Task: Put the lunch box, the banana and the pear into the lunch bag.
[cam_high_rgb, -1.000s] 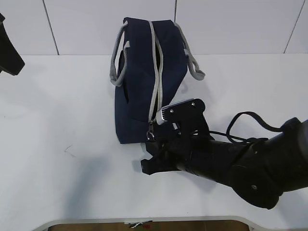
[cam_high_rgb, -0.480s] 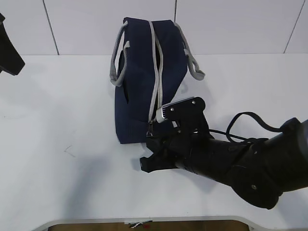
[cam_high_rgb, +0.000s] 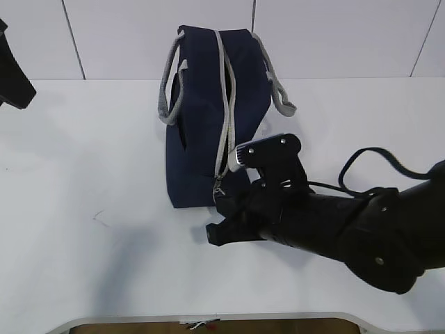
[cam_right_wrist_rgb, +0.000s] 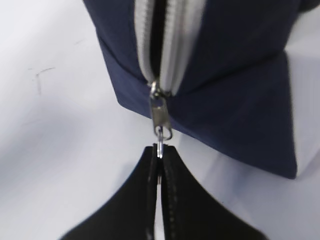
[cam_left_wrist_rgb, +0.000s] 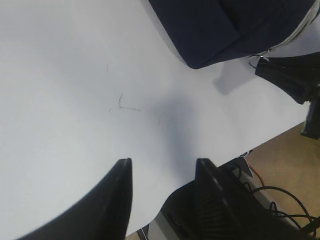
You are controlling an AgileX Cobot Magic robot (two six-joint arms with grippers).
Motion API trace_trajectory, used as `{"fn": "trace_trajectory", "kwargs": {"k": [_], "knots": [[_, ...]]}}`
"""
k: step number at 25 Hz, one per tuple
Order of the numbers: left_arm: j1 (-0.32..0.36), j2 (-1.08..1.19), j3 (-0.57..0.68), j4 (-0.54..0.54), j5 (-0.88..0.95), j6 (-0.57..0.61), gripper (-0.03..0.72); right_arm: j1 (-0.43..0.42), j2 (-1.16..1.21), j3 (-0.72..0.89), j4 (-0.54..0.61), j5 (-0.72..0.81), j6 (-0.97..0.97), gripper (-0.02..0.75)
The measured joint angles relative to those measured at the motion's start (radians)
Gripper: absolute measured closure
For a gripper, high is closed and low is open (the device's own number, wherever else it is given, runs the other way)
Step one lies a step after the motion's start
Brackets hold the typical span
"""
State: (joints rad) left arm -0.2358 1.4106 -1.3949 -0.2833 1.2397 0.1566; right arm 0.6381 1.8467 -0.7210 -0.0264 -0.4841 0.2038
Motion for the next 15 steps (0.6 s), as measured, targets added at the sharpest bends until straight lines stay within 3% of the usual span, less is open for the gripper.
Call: {"fn": "trace_trajectory", "kwargs": {"k": [9, 15], "knots": [[0.000, 0.000, 0.000, -0.002, 0.000, 0.000, 0.378, 0.000, -0.182, -0.012, -0.023, 0.180, 0.000, 0.725], [0.000, 0.000, 0.000, -0.031, 0.000, 0.000, 0.381, 0.000, -0.248, -0.105, -0.050, 0.327, 0.000, 0.725]]}}
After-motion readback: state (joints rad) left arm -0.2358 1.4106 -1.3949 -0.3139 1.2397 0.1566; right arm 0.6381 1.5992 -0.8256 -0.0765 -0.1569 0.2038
